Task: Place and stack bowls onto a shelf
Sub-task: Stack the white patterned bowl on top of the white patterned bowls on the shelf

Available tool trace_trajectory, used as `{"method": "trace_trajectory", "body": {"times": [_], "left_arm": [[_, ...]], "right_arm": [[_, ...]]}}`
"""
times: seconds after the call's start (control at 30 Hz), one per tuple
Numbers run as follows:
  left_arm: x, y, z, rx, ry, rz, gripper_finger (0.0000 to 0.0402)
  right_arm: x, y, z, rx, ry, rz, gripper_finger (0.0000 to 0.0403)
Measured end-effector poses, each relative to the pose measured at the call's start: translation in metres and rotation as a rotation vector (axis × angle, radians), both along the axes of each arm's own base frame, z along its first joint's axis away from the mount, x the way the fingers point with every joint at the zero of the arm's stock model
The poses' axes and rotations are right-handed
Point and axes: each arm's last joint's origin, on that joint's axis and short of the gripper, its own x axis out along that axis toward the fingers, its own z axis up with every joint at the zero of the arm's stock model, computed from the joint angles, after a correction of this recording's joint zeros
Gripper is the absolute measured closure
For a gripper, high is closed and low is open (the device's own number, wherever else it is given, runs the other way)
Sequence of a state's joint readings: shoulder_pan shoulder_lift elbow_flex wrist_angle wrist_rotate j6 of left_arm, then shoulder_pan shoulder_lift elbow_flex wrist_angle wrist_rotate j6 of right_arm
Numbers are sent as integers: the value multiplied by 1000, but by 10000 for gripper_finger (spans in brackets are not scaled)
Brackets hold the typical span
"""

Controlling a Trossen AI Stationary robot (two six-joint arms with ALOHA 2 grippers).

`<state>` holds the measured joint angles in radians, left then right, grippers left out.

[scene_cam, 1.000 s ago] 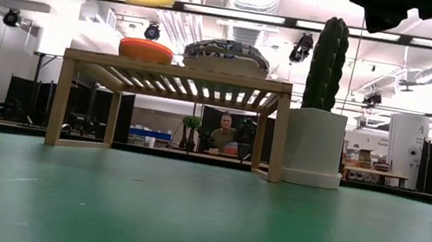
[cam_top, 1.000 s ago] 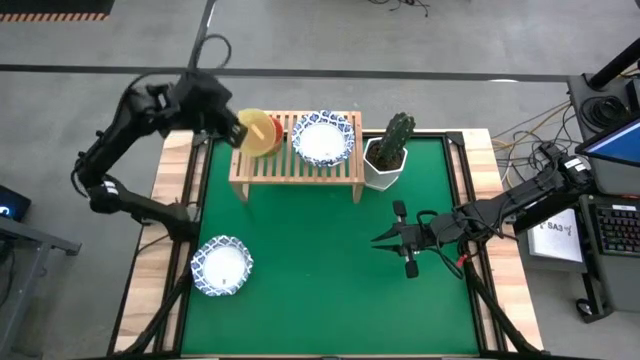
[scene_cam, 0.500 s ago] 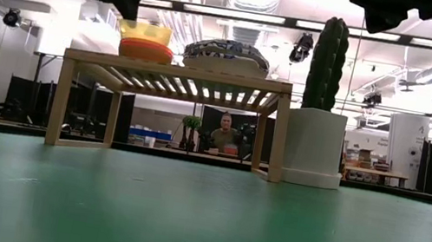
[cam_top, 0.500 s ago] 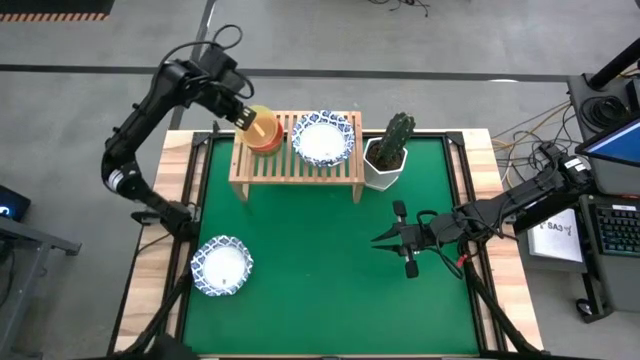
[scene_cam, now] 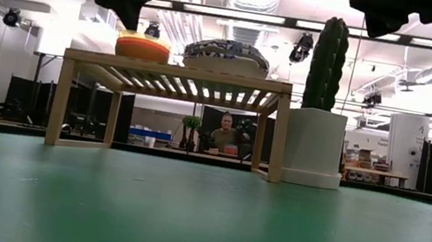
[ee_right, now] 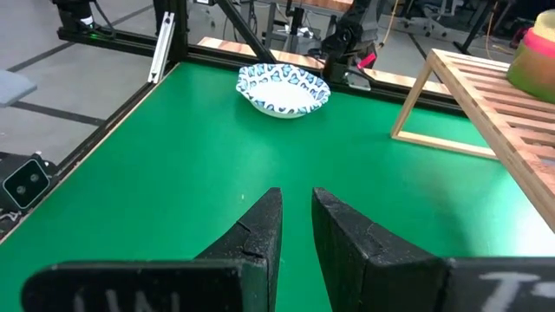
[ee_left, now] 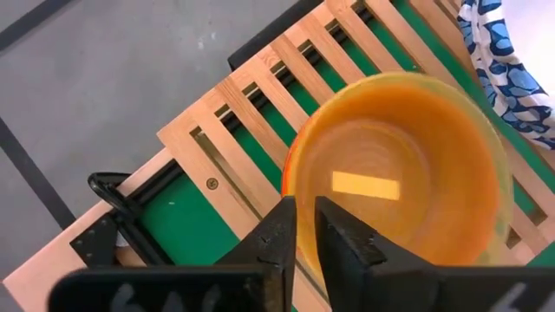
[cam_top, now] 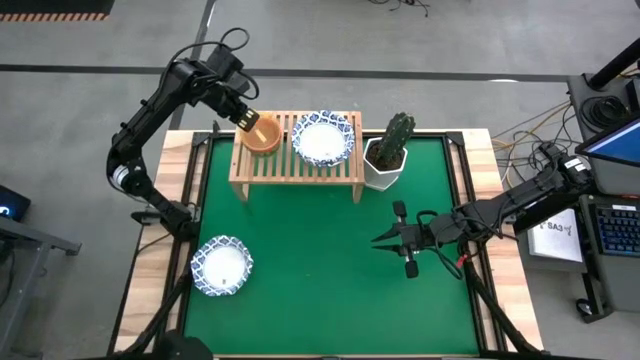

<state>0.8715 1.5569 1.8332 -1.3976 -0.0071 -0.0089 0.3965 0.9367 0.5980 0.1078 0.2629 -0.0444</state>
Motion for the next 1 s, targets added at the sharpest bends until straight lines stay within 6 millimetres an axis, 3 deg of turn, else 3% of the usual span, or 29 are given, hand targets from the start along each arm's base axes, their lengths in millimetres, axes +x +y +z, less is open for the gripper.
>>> {"method": "trace_trajectory", "body": {"times": [0.27, 0.47, 0.63, 0.73, 1.0], "left_arm": [[-1, -4, 4, 26, -2, -42, 341], [7, -37, 16, -15, -125, -181, 350], [22, -84, 26, -27, -197, -264, 360], [35, -119, 21, -34, -206, -311, 361], [48, -224, -38, -152, -63, -312, 361]], "right_arm": [[0, 0, 0, 0, 0, 0, 346], [0, 0, 0, 0, 0, 0, 346], [0, 0, 0, 4, 0, -1, 346], [0, 0, 0, 9, 1, -3, 346], [0, 0, 0, 9, 0, -2, 346]]}}
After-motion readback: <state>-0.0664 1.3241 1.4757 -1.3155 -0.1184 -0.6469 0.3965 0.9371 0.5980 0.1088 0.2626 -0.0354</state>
